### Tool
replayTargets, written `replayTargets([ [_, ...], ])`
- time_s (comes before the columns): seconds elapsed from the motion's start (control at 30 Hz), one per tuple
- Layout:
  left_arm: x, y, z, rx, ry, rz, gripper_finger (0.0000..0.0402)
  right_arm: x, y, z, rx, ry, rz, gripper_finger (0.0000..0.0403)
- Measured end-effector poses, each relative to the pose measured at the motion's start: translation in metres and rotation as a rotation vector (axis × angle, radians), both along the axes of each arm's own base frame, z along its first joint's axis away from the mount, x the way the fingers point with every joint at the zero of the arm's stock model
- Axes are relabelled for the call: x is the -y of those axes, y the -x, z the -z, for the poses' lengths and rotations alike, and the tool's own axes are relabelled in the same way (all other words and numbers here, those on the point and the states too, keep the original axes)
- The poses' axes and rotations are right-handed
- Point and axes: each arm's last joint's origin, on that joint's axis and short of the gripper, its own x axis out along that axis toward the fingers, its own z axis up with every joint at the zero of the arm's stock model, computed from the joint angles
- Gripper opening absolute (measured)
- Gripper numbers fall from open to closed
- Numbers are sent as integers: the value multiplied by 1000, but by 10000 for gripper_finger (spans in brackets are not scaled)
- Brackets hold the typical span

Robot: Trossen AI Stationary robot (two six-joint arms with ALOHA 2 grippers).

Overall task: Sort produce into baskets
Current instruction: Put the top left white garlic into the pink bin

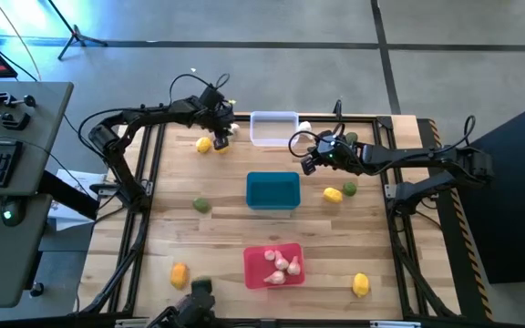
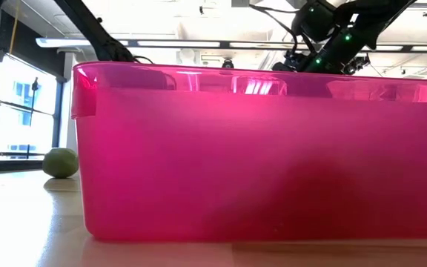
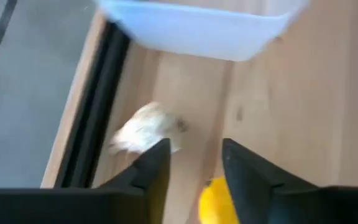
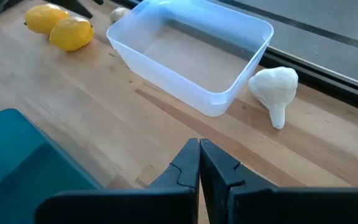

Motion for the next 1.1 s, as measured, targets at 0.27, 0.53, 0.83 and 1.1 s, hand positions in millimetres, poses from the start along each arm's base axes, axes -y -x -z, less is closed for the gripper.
replayTargets([
  [0.27, 2, -9, 1, -29, -91, 1, 212, 0, 1, 1, -15, -7, -3, 0],
  [0.53, -5, -11, 22, -79, -78, -31, 216, 0, 1, 1, -15, -7, -3, 0],
  [0.83, -9, -13, 21, -45, -112, -54, 216, 0, 1, 1, -15, -7, -3, 0],
  [1.1, -12, -17, 30, -34, -107, -70, 216, 0, 1, 1, -16, -6, 0, 0],
])
